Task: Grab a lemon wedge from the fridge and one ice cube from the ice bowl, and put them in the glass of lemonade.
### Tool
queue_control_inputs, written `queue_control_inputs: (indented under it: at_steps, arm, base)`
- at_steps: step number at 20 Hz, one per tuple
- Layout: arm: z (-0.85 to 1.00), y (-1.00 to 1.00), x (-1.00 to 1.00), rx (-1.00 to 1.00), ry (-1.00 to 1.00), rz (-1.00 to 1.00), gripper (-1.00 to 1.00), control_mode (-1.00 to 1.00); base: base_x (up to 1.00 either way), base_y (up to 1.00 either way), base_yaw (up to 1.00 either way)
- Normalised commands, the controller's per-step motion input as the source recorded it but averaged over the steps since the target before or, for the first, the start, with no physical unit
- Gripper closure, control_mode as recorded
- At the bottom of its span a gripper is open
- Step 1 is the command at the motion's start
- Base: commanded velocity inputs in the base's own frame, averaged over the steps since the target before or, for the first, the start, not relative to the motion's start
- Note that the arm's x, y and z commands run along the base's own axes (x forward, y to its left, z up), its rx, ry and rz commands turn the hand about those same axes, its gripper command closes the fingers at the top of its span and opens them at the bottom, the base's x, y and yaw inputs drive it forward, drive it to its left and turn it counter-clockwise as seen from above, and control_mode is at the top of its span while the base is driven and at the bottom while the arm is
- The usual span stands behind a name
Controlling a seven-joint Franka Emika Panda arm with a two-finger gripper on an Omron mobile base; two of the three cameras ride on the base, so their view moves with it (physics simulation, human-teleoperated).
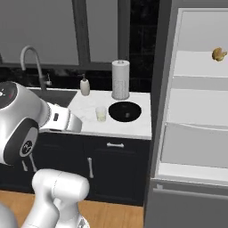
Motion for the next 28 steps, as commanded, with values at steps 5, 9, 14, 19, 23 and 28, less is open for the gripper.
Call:
queue_control_inputs:
  at_steps: [5, 9, 14, 19, 23, 28]
  arm:
    - [0.00, 0.00, 0.00, 0.00, 0.00, 0.00, 1.00, 1.00]
    - [0.00, 0.00, 0.00, 0.00, 0.00, 0.00, 1.00, 1.00]
    - [0.00, 0.00, 0.00, 0.00, 0.00, 0.00, 1.00, 1.00]
    - [-0.01, 0.02, 0.00, 0.00, 0.00, 0.00, 1.00, -1.00]
    - [0.00, 0.00, 0.00, 0.00, 0.00, 0.00, 1.00, -1.00]
    - [0.00, 0.00, 0.02, -0.03, 0.09, 0.02, 1.00, -1.00]
  base:
    - [0.79, 0.38, -0.11]
    - [0.99, 0.07, -0.06]
    - [0.62, 0.07, -0.01]
    - [0.03, 0.02, -0.01]
    - [0.00, 0.00, 0.00]
    - [0.00, 0.00, 0.00]
